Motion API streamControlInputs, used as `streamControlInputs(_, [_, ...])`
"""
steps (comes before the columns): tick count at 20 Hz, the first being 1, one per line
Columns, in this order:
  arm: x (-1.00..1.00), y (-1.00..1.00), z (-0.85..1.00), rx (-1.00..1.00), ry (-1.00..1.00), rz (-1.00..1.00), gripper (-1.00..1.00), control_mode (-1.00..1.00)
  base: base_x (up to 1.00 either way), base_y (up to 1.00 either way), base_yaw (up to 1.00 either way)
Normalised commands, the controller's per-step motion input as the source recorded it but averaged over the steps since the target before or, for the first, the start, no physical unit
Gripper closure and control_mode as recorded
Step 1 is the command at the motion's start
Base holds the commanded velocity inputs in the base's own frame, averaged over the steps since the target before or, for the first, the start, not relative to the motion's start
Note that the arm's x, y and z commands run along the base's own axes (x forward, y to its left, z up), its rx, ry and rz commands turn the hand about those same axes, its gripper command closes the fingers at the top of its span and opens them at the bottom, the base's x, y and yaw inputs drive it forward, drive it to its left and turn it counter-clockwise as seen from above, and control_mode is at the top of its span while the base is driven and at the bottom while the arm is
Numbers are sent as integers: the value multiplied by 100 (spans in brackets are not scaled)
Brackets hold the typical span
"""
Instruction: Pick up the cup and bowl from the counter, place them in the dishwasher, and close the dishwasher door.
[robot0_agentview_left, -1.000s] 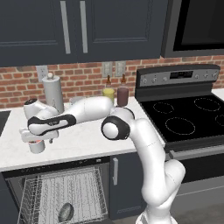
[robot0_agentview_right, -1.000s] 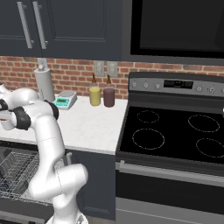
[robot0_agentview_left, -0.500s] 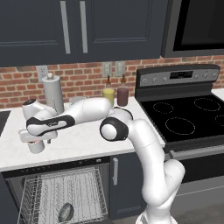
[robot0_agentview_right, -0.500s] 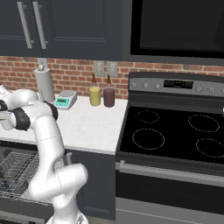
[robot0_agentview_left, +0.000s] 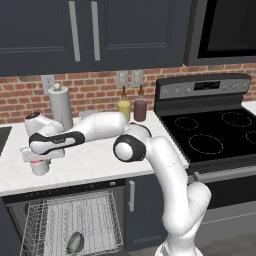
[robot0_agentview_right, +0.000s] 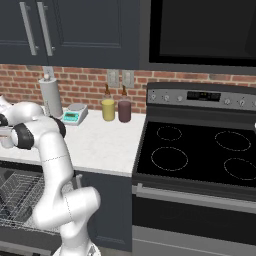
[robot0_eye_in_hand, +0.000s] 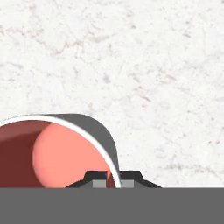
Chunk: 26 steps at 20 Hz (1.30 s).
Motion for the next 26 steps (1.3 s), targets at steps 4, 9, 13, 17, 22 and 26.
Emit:
streamControlInputs(4, [-52, 3, 0, 0, 0, 0, 100, -100, 0, 0, 0])
streamControlInputs(9, [-94, 26, 2, -5, -5, 0, 100, -100, 0, 0, 0])
streamControlInputs(13, [-100, 28, 2, -17, -12, 0, 100, -100, 0, 0, 0])
streamControlInputs(17, [-100, 29, -1, -15, -14, 0, 100, -100, 0, 0, 0])
streamControlInputs(22, [-100, 1, -31, -4, -6, 0, 100, -100, 0, 0, 0])
streamControlInputs(26, [-96, 0, -65, -1, -8, 0, 100, -100, 0, 0, 0])
